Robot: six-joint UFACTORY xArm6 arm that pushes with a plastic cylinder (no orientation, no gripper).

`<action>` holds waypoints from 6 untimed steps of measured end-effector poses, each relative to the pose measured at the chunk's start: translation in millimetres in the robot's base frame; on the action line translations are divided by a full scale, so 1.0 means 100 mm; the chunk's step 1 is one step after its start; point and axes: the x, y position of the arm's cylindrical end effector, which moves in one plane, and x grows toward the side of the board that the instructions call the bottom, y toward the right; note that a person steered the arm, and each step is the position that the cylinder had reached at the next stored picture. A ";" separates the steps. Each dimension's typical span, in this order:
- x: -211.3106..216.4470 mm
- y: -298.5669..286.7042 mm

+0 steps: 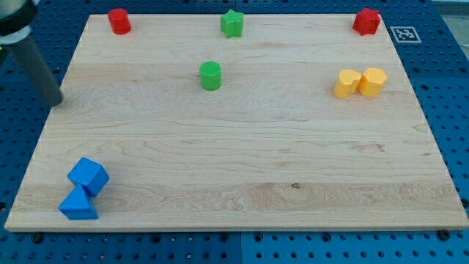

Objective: Slide the blue triangle closer to the yellow heart

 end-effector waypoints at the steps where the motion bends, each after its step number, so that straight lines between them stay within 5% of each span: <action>1: 0.09 -0.01; 3: 1.47 -0.01; 6: 1.75 0.50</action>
